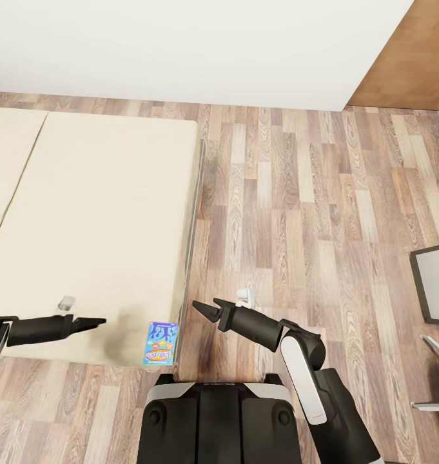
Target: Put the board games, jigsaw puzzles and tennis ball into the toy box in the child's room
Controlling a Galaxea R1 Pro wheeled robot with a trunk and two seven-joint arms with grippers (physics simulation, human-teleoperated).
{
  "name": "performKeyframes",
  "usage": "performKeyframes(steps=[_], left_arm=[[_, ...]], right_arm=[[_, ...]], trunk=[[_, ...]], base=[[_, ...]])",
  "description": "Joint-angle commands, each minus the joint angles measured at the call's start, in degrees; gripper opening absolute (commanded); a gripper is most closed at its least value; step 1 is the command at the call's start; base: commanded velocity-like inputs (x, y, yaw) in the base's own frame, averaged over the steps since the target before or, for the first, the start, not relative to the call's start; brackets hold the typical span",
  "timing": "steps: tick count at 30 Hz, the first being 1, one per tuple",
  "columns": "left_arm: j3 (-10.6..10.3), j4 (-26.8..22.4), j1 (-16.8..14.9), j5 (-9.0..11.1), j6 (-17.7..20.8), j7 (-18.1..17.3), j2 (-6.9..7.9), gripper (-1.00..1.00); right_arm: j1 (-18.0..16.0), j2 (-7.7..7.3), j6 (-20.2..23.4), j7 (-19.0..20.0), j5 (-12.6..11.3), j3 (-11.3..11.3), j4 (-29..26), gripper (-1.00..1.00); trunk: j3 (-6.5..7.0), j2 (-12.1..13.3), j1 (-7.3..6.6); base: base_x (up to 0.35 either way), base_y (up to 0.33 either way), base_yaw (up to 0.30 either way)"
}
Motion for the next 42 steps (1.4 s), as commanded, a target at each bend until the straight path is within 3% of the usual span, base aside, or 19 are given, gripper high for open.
performKeyframes(steps=[1,18,42], left_arm=[[0.32,-0.05,-0.03,-0.61,0.52,-1.07,0.06,1.00],[1.53,-0.06,-0.03,-0.37,-1.11,-1.14,0.38,1.00],[1.57,-0.06,-0.03,-0.42,-1.13,-1.14,0.31,1.00]], right_arm=[[-0.02,0.03,0.38,0.04,-0.17,-0.08,-0.03,1.00],[0.01,0.03,0.20,0.04,-0.27,-0.13,-0.04,1.00],[0.06,0.03,-0.07,0.06,-0.29,-0.13,-0.04,1.00]], trunk=[[-0.04,-0.06,0.02],[0.08,-0.06,0.02],[2.16,-0.06,0.02]], base=[[0.000,0.000,0.000],[0.000,0.000,0.000],[0.000,0.000,0.000]])
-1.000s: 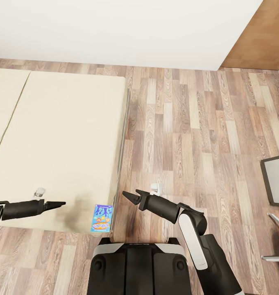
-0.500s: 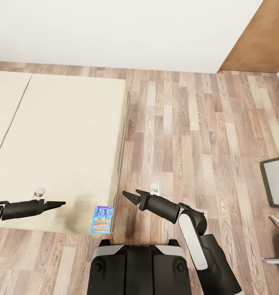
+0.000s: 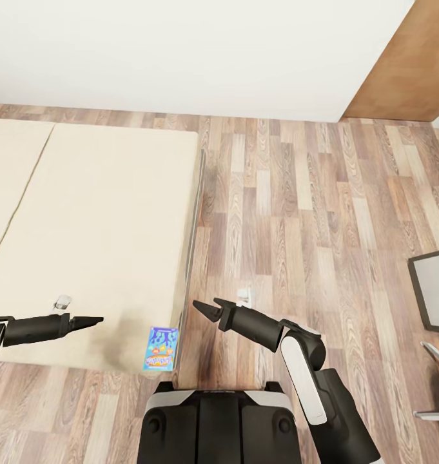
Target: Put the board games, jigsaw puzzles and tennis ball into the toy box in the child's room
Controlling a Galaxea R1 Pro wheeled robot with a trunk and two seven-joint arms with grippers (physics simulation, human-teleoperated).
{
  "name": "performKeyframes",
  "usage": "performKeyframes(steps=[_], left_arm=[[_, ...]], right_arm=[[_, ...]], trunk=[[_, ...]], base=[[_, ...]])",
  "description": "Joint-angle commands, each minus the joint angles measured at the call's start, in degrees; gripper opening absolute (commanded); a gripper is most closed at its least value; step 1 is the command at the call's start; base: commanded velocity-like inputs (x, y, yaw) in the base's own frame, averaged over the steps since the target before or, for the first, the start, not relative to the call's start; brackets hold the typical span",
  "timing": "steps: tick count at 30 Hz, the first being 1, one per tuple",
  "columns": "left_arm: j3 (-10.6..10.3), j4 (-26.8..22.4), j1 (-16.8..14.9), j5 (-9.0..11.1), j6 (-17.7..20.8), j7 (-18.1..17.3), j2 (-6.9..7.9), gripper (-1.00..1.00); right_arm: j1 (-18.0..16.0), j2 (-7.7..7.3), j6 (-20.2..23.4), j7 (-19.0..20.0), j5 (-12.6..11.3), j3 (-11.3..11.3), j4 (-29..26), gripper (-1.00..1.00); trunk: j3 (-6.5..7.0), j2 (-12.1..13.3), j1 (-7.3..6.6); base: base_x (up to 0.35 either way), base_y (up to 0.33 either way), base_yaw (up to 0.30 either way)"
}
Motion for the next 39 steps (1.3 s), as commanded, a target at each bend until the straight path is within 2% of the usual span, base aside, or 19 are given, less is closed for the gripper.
performKeyframes(steps=[1,10,39], left_arm=[[0.23,-0.04,-0.04,-0.61,0.60,-0.47,-0.05,1.00],[0.35,-0.04,-0.04,-0.61,0.60,-0.47,-0.09,1.00],[0.37,-0.04,-0.04,-0.62,0.61,-0.47,-0.36,1.00]], right_arm=[[-0.02,0.03,0.18,0.03,-0.21,-0.06,-0.03,1.00],[-0.01,0.03,-1.19,0.01,-0.23,-0.06,-0.03,1.00],[-0.01,0.03,-1.39,0.01,-0.14,-0.06,-0.03,1.00]], trunk=[[0.05,-0.06,0.03],[0.90,-0.06,0.03],[3.66,-0.06,0.03]], base=[[0.000,0.000,0.000],[0.000,0.000,0.000],[0.000,0.000,0.000]])
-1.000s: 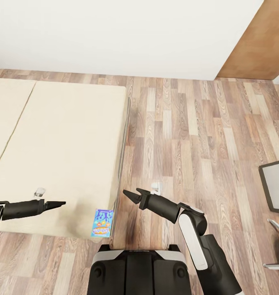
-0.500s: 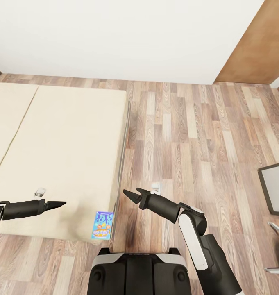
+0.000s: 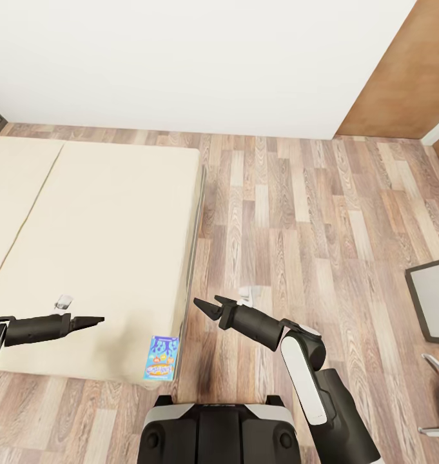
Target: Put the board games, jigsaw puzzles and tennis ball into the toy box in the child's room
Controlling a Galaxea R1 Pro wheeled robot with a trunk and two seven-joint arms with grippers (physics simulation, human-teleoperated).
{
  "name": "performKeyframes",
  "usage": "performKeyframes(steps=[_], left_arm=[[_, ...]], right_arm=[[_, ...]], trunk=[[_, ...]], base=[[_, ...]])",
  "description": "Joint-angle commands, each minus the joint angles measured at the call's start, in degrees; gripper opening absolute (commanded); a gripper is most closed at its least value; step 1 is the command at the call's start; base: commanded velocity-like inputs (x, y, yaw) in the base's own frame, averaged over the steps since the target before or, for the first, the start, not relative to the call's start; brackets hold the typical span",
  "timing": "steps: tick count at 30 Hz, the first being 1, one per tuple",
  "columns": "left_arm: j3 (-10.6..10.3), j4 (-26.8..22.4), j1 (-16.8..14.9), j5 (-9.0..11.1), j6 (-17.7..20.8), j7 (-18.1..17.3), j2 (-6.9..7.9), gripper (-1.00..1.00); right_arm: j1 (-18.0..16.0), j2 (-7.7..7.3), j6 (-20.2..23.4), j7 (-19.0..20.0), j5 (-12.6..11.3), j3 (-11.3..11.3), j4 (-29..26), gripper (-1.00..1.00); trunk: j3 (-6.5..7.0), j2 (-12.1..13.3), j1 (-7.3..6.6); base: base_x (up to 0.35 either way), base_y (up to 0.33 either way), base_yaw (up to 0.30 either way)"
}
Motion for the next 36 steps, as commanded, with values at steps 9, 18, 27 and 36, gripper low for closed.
performKeyframes(steps=[9,18,27,36], left_arm=[[0.21,-0.04,-0.04,-0.60,0.60,-0.47,-0.04,1.00],[0.21,-0.04,-0.04,-0.60,0.60,-0.47,-0.10,1.00],[0.21,-0.04,-0.04,-0.60,0.62,-0.47,-0.12,1.00],[0.17,-0.04,-0.04,-0.60,0.64,-0.47,-0.13,1.00]], right_arm=[[-0.02,0.03,0.40,0.05,-0.17,-0.06,-0.03,1.00],[-0.02,0.03,0.40,0.04,-0.14,-0.06,-0.03,1.00],[-0.02,0.03,0.40,0.01,-0.10,-0.06,-0.03,1.00],[-0.02,0.03,0.40,0.00,-0.10,-0.06,-0.03,1.00]], trunk=[[0.81,-0.06,0.03],[1.67,-0.06,0.03],[2.52,-0.06,0.03],[3.38,-0.06,0.03]], base=[[0.000,0.000,0.000],[0.000,0.000,0.000],[0.000,0.000,0.000],[0.000,0.000,0.000]])
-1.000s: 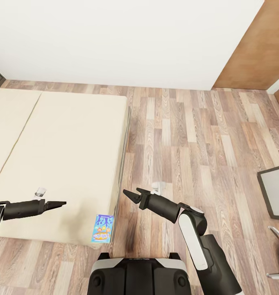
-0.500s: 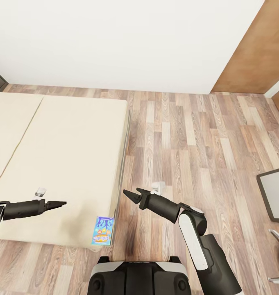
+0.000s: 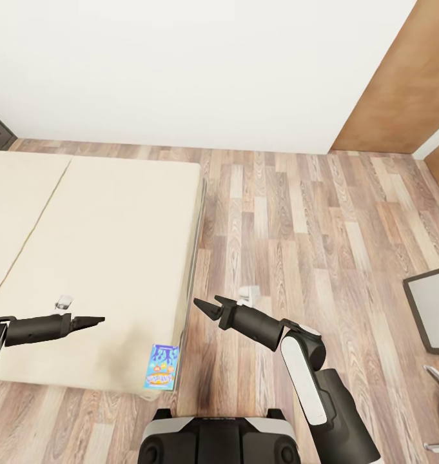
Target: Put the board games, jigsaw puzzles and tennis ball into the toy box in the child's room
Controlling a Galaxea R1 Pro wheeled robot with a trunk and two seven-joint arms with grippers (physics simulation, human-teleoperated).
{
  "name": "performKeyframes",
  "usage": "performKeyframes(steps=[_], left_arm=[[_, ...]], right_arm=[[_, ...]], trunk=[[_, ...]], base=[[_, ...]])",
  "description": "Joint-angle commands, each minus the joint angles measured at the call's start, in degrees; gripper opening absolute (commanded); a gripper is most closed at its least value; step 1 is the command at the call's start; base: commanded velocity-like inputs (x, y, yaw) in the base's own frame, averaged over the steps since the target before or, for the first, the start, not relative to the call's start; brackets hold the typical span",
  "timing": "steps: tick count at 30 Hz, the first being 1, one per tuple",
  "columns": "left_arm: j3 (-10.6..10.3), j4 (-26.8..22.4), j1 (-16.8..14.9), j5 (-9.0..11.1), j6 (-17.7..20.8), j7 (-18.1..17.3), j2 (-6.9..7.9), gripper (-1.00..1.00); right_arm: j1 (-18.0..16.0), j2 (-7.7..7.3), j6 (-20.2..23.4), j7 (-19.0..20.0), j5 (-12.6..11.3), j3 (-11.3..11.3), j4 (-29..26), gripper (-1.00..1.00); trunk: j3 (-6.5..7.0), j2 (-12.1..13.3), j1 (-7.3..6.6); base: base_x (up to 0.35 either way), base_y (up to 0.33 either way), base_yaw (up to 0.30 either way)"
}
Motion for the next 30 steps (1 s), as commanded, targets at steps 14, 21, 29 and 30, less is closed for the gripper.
performKeyframes(steps=[14,21,29,30], left_arm=[[0.23,-0.04,-0.04,-0.60,0.64,-0.47,-0.04,1.00],[0.20,-0.04,-0.04,-0.61,0.65,-0.47,-0.04,1.00],[0.19,-0.04,-0.04,-0.61,0.65,-0.47,-0.04,1.00],[0.18,-0.04,-0.04,-0.61,0.65,-0.47,-0.04,1.00]], right_arm=[[-0.03,0.03,0.38,-0.02,-0.26,-0.06,-0.03,1.00],[-0.03,0.03,0.40,-0.02,-0.26,-0.06,-0.03,1.00],[-0.03,0.03,0.40,-0.02,-0.25,-0.06,-0.03,1.00],[-0.03,0.03,0.38,-0.02,-0.28,-0.06,-0.03,1.00]], trunk=[[1.28,-0.06,0.03],[1.95,-0.06,0.03],[2.71,-0.06,0.03],[2.81,-0.06,0.03]], base=[[0.000,0.000,0.000],[0.000,0.000,0.000],[0.000,0.000,0.000],[0.000,0.000,0.000]])
